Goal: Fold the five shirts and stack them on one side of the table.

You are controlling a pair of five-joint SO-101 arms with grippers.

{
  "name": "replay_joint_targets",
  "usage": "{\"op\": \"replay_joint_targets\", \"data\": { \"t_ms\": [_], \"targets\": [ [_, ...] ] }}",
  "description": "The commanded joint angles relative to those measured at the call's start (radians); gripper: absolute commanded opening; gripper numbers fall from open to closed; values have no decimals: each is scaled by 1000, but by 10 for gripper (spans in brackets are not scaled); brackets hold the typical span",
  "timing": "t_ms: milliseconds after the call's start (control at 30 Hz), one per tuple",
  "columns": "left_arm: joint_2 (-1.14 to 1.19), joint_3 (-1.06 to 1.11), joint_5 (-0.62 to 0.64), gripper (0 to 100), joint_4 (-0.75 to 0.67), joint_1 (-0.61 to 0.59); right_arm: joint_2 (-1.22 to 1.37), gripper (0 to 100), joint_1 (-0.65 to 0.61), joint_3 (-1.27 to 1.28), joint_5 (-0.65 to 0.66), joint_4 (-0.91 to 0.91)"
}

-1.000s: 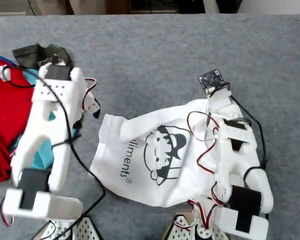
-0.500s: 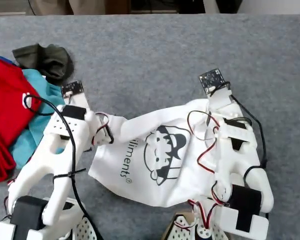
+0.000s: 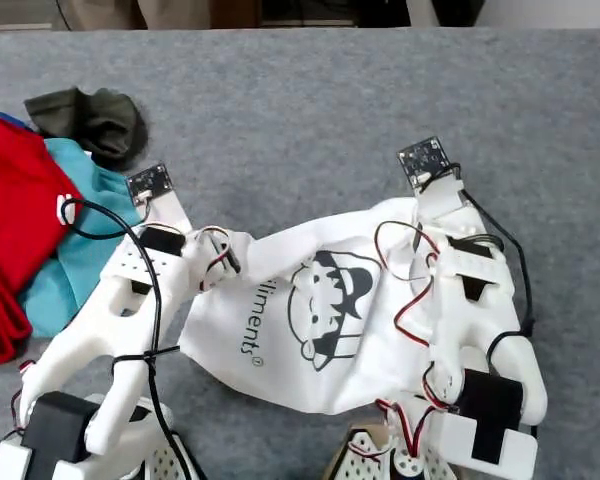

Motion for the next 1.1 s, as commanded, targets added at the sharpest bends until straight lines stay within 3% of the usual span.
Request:
{"op": "replay_joint_targets", "data": {
  "t_ms": [0, 267, 733, 900, 1067],
  "targets": [
    [-31, -18, 18, 224, -15, 17, -4, 1, 16, -45, -11, 8],
    [-31, -28, 14, 55, -78, 17, -4, 1, 18, -45, -12, 8],
    [-41, -51, 14, 19, -66, 11, -4, 1, 19, -45, -12, 8],
    [-42, -261, 11, 17, 104, 8, -31, 1, 24, -51, -14, 25],
    [-31, -647, -71, 17, 358, 8, -252, 1, 42, -165, -71, 230]
  ]
}}
